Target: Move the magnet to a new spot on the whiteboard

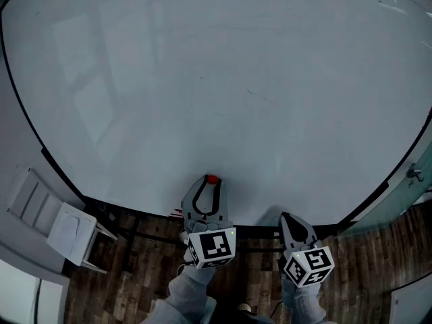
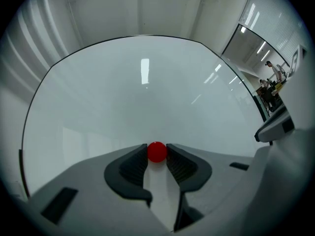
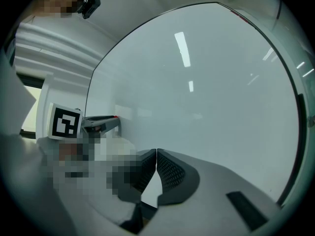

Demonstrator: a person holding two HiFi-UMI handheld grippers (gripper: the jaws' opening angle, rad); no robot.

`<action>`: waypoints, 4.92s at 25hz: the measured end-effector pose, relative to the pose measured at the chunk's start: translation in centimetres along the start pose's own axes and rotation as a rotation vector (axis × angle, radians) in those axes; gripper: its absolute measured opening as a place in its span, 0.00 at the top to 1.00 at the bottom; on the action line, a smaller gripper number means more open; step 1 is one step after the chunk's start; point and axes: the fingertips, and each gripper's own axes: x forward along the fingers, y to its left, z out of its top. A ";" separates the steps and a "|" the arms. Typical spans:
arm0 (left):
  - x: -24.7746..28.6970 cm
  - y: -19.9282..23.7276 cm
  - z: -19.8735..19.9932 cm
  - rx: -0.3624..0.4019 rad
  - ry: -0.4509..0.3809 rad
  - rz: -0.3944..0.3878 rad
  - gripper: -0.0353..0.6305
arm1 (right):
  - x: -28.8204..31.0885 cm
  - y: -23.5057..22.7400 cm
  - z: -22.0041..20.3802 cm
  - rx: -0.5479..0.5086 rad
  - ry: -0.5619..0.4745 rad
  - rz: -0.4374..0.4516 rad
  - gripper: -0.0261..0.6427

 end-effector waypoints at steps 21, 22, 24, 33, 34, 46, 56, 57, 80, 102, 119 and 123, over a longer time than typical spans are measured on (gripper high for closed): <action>-3.9 -1.4 -1.5 -0.007 0.061 -0.049 0.76 | -2.3 0.1 0.4 -0.009 -0.013 0.024 0.92; -4.1 -1.5 -1.6 -0.006 0.065 -0.053 0.76 | -2.5 0.1 0.5 -0.010 -0.014 0.024 0.92; -4.5 -1.8 -1.8 -0.007 0.071 -0.062 0.76 | -2.9 0.1 0.6 -0.016 -0.018 0.024 0.92; -4.3 -4.8 0.9 0.016 0.016 -0.122 0.76 | -4.7 -1.7 3.7 -0.060 -0.072 0.009 0.92; -4.0 -5.0 1.6 0.023 0.000 -0.126 0.76 | -5.0 -2.1 4.2 -0.066 -0.080 0.004 0.92; -1.0 -7.3 12.3 0.102 -0.200 -0.166 0.76 | -6.8 -5.7 14.8 -0.168 -0.241 -0.011 0.92; 0.8 -6.9 23.6 0.193 -0.391 -0.149 0.76 | -7.4 -6.0 24.1 -0.270 -0.403 0.002 0.92; 1.0 -6.8 24.6 0.198 -0.408 -0.148 0.76 | -7.4 -5.9 24.9 -0.284 -0.414 0.004 0.92; 6.2 -7.5 32.8 0.340 -0.367 -0.158 0.76 | -8.1 -7.9 30.4 -0.342 -0.522 -0.059 0.92; 5.5 -7.2 31.1 0.278 -0.371 -0.203 0.66 | -8.1 -7.7 28.6 -0.291 -0.491 -0.044 0.92; 2.6 -3.5 23.2 0.149 -0.262 -0.240 0.66 | -7.8 -4.4 26.3 -0.169 -0.467 0.042 0.92; 1.6 -3.2 21.2 0.112 -0.236 -0.259 0.66 | -7.6 -3.9 25.1 -0.137 -0.456 0.059 0.92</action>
